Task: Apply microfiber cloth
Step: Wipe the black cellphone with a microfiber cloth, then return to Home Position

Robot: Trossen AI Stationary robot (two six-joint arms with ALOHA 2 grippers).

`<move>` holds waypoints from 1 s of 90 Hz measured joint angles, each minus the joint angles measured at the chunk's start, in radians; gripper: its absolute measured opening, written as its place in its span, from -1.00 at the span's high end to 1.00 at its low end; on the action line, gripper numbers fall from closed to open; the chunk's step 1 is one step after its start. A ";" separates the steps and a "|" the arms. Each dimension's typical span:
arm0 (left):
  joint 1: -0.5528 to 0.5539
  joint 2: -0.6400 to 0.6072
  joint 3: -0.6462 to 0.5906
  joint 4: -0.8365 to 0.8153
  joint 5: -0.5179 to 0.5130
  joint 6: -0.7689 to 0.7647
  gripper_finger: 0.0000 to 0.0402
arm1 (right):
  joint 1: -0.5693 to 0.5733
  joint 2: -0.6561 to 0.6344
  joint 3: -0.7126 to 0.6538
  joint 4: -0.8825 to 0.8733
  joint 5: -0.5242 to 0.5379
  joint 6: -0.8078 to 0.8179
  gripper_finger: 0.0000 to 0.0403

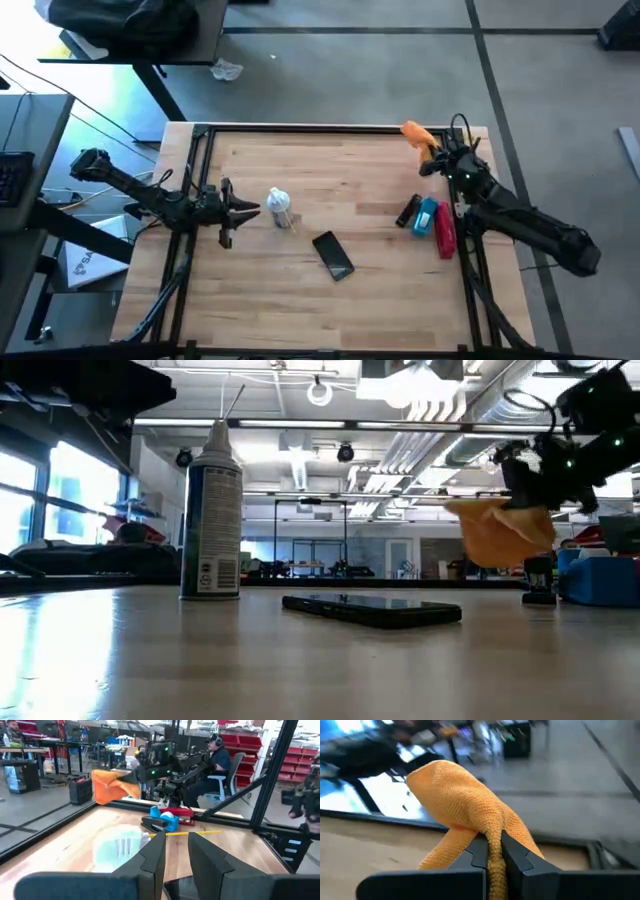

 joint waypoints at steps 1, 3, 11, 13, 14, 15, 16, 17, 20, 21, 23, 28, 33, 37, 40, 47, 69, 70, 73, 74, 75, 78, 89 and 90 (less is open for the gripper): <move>0.000 0.000 -0.003 0.005 0.001 0.000 0.69 | -0.002 0.000 -0.002 -0.006 -0.004 0.002 0.98; 0.000 0.000 -0.009 0.013 0.004 0.001 0.69 | -0.007 0.000 -0.005 -0.021 -0.009 0.005 0.97; 0.000 0.000 -0.030 0.044 0.007 0.000 0.69 | -0.013 0.001 -0.006 -0.054 -0.019 0.004 0.83; 0.000 0.000 -0.035 0.048 0.007 -0.001 0.69 | -0.013 0.001 -0.006 -0.052 -0.019 0.000 0.79; 0.000 0.000 -0.037 0.048 0.007 -0.001 0.69 | -0.013 0.001 -0.006 -0.051 -0.019 -0.004 0.76; 0.000 0.000 -0.039 0.047 0.007 -0.002 0.69 | -0.013 0.001 -0.006 -0.049 -0.017 -0.006 0.73; 0.000 0.000 -0.041 0.046 0.007 -0.004 0.69 | -0.013 0.001 -0.006 -0.046 -0.015 -0.008 0.70; 0.000 0.000 -0.042 0.045 0.007 -0.006 0.69 | -0.014 0.001 -0.006 -0.043 -0.010 -0.010 0.67; 0.000 0.000 -0.046 0.046 0.007 -0.007 0.69 | -0.016 0.001 -0.006 -0.025 0.017 -0.012 0.58; 0.000 0.000 -0.047 0.046 0.006 -0.007 0.69 | -0.018 0.001 -0.006 -0.017 0.028 -0.013 0.54; 0.000 0.000 -0.049 0.046 0.004 -0.008 0.69 | -0.023 0.002 -0.006 -0.005 0.051 -0.013 0.48; 0.000 0.000 -0.050 0.047 0.003 -0.008 0.69 | -0.038 0.008 -0.006 0.025 0.102 -0.012 0.31; 0.000 0.000 -0.050 0.054 0.003 -0.008 0.69 | -0.057 0.018 -0.006 0.055 0.114 -0.006 0.15; 0.000 0.000 -0.050 0.070 0.003 -0.008 0.69 | -0.071 0.027 -0.006 0.076 0.107 -0.002 0.03; 0.000 0.000 -0.050 0.083 0.003 -0.008 0.69 | -0.078 0.033 -0.006 0.087 0.099 0.005 -0.05; 0.000 0.000 -0.050 0.095 0.007 -0.008 0.69 | -0.085 0.044 -0.005 0.102 0.087 0.047 -0.20; -0.006 0.000 -0.050 0.093 0.040 -0.043 0.69 | -0.083 0.018 -0.003 0.153 -0.201 0.041 -0.33; -0.007 0.000 -0.050 0.093 0.040 -0.045 0.69 | -0.082 0.015 -0.003 0.157 -0.231 0.038 -0.33; -0.013 0.000 -0.050 0.093 0.038 -0.050 0.69 | -0.080 0.001 -0.003 0.169 -0.327 0.022 -0.31; -0.015 0.000 -0.050 0.093 0.037 -0.050 0.69 | -0.079 -0.004 -0.003 0.172 -0.357 0.018 -0.31; -0.017 0.000 -0.050 0.093 0.036 -0.050 0.69 | -0.077 -0.009 -0.003 0.175 -0.386 0.014 -0.30; -0.022 0.000 -0.050 0.093 0.031 -0.050 0.69 | -0.068 -0.027 -0.002 0.178 -0.464 -0.003 -0.29; -0.044 0.000 -0.050 0.092 0.021 -0.042 0.69 | 0.007 -0.118 -0.002 0.164 -0.539 -0.029 -0.20; -0.046 0.000 -0.050 0.092 0.019 -0.042 0.69 | 0.015 -0.128 -0.002 0.161 -0.537 -0.030 -0.19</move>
